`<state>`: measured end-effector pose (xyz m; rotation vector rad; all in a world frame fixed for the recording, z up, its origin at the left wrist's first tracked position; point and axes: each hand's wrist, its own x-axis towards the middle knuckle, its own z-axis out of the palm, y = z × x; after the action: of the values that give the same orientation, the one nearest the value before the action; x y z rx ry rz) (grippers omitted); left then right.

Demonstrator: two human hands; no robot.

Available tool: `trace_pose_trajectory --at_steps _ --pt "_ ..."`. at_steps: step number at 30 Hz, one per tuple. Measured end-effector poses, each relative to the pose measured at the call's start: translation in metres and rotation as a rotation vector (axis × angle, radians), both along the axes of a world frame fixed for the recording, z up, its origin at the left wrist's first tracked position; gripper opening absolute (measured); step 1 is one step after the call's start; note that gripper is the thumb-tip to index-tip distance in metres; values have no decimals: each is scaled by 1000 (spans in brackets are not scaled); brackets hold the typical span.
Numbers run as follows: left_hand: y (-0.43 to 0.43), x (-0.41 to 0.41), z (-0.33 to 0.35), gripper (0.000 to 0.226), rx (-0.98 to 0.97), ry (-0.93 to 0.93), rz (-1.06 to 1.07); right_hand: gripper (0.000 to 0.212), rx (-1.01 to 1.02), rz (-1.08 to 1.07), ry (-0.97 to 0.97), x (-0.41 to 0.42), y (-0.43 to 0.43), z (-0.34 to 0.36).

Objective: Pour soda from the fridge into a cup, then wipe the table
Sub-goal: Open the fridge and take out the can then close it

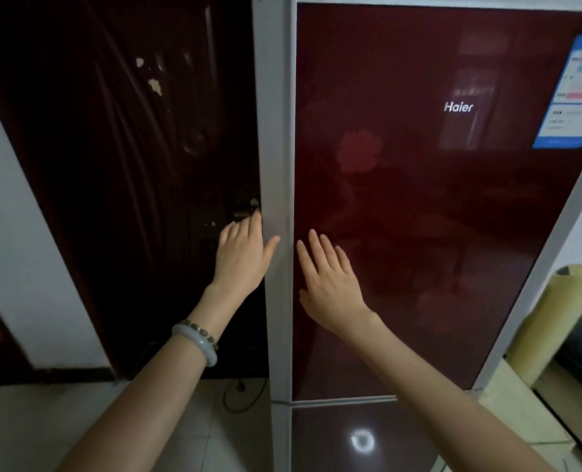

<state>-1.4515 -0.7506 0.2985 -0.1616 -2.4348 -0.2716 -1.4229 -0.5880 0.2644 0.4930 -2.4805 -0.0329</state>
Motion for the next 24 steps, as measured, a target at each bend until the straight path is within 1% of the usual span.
trace_pose_trajectory --at_steps 3,7,8,11,15,17,20,24 --pt "5 -4 2 57 99 -49 -56 85 26 -25 -24 -5 1 -6" --pt "7 -3 5 49 371 -161 -176 88 31 -33 -38 -7 1 -9" --pt "6 -3 6 47 415 -187 -194 88 32 -37 -48 -7 0 -9" --pt "7 -2 10 43 436 -217 -200 87 26 -26 -82 -6 1 -8" --pt "12 8 10 42 434 -190 -203 82 10 -12 -94 3 2 -5" --pt "9 18 7 43 442 -175 -239 80 -10 -3 -81 13 2 -8" --pt "6 38 4 42 510 -153 -305 80 -36 0 -31 32 3 -18" --pt "9 64 0 46 568 -160 -337 80 -83 44 -13 55 13 -20"
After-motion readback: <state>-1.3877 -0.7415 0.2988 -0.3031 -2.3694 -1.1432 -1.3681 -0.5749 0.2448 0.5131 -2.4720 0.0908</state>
